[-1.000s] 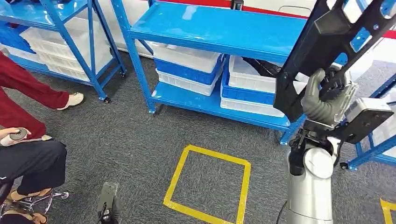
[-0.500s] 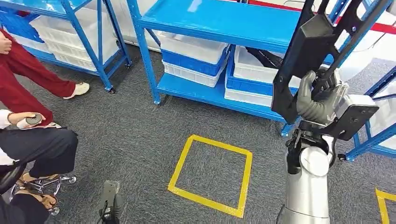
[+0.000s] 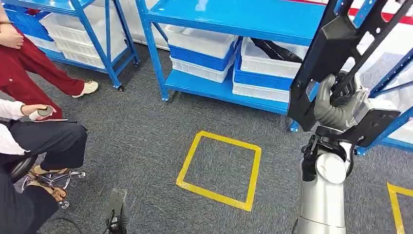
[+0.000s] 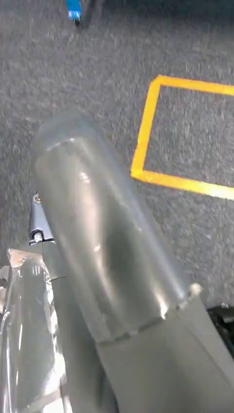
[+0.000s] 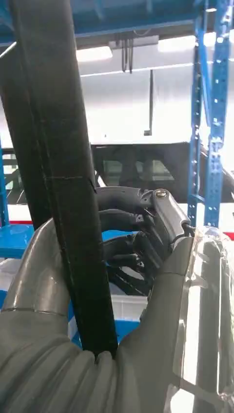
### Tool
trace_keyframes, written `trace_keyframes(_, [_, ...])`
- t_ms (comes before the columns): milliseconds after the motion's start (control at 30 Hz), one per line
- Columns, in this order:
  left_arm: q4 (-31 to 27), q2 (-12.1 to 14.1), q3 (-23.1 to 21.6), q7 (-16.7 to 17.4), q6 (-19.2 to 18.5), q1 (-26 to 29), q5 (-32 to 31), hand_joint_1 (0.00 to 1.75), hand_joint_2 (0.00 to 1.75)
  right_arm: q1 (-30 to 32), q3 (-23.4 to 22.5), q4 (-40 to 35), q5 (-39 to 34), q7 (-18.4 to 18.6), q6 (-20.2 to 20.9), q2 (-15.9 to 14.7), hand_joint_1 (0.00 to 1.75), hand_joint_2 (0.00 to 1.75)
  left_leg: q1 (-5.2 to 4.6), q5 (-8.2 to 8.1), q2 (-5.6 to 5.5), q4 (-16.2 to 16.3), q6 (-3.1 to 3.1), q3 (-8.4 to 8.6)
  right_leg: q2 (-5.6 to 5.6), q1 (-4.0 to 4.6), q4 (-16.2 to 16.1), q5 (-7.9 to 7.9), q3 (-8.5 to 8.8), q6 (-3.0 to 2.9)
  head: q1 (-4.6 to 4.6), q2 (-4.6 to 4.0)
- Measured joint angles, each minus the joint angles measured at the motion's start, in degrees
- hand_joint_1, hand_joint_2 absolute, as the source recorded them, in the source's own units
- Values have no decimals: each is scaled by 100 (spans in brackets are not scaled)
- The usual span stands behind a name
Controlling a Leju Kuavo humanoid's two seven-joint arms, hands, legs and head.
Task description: Take the parts from the cabinet and place them on the table.
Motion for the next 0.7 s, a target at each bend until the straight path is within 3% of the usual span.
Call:
trace_keyframes(33, [0,0,0,0,2,-2,0,0,0,1,-6,2,-2,0,2,9,175,175,4,-384,-2,464,-33,-104,-1,8,4,69,-79,-10,-2,0])
trace_keyframes(67, [0,-2,0,0,2,-3,0,0,0,0,-4,7,0,0,2,11,175,175,5,-656,-1,947,-61,-205,-2,20,7,128,-152,-14,-2,0])
trace_keyframes(100, [0,-2,0,0,2,0,0,0,0,1,-7,17,0,0,4,15,175,175,8,-786,0,1365,-79,-271,-2,30,14,187,-225,-14,-2,0])
trace_keyframes(133, [0,-2,0,0,0,3,-2,0,0,4,-9,24,0,0,4,17,175,175,12,-742,0,1596,-82,-253,-2,37,21,242,-299,-5,-2,0])
trace_keyframes(167, [0,-2,0,0,0,1,0,0,0,4,-15,33,0,0,4,22,175,175,14,-576,1,1545,-76,-111,0,39,28,296,-376,10,-4,0])
trace_keyframes(200, [0,-2,0,0,0,0,0,0,0,4,-18,35,0,0,4,24,175,175,14,-386,0,1251,-58,155,3,40,40,345,-444,29,-4,0])
trace_keyframes(233, [0,-2,0,0,0,-5,0,0,0,3,-20,35,0,0,4,24,175,175,13,-259,-2,763,-27,534,11,42,49,380,-491,59,-7,0])
trace_keyframes(267, [-2,-2,0,0,0,-13,0,0,0,3,-24,35,0,0,4,26,175,175,10,-268,-12,236,13,930,14,43,58,409,-515,75,-4,0])
trace_keyframes(300, [-9,2,0,0,0,-24,0,0,0,0,-28,35,0,0,4,31,175,175,-19,-457,-19,-190,48,1208,14,76,62,437,-554,116,-9,0])
trace_keyframes(333, [-15,2,0,-4,0,-32,0,0,0,-11,-33,35,2,0,4,33,175,175,-34,-477,-25,-345,68,1257,0,72,65,489,-561,164,20,0])
trace_keyframes(400, [-13,0,0,-2,0,-24,0,0,0,-20,-28,37,4,-2,4,41,175,175,-87,-401,-28,-326,135,1195,-4,31,24,586,-591,257,7,0])
trace_keyframes(433, [-13,-9,0,-2,0,-20,0,0,0,-15,-33,39,4,0,4,41,175,175,-71,-316,-10,-371,209,1164,7,84,26,612,-624,311,22,0])
trace_keyframes(467, [-13,-9,0,-4,4,-26,2,0,0,-14,-37,44,2,0,4,37,175,175,-39,-250,31,-408,245,1117,6,46,112,486,-681,295,13,0])
trace_keyframes(500, [-13,-7,4,-7,7,-30,11,0,0,-20,-41,44,2,0,4,37,175,175,-43,-197,31,-408,306,1048,12,64,324,235,-816,247,37,0])
trace_keyframes(533, [-13,-11,4,-9,7,-31,22,0,0,-23,-42,44,2,0,11,37,175,175,-45,-140,34,-407,348,977,14,52,735,-70,-948,195,55,0])
trace_keyframes(567, [-13,-15,7,-11,4,-31,37,0,0,-23,-44,55,4,0,18,37,175,175,-48,-75,39,-406,350,893,14,50,1251,-347,-1099,171,55,0])
trace_keyframes(600, [-13,-17,7,-13,0,-31,42,0,0,-22,-44,70,0,0,26,37,175,175,-49,-17,43,-404,346,813,14,44,1653,-499,-1196,185,53,0])
trace_keyframes(633, [-13,-22,7,-15,-11,-30,42,0,0,-24,-44,94,-31,2,59,37,175,175,-48,44,50,-402,340,733,13,35,1891,-512,-1207,239,57,0])
trace_keyframes(667, [-13,-26,9,-17,-11,-31,52,0,0,-28,-50,120,-66,0,92,37,175,175,-45,103,53,-400,327,652,13,27,1870,-402,-1099,314,55,0])
trace_keyframes(700, [-13,-28,11,-22,-9,-31,61,0,0,-37,-59,144,-118,0,136,37,175,175,-43,157,53,-392,307,577,13,14,1654,-243,-905,389,59,0])
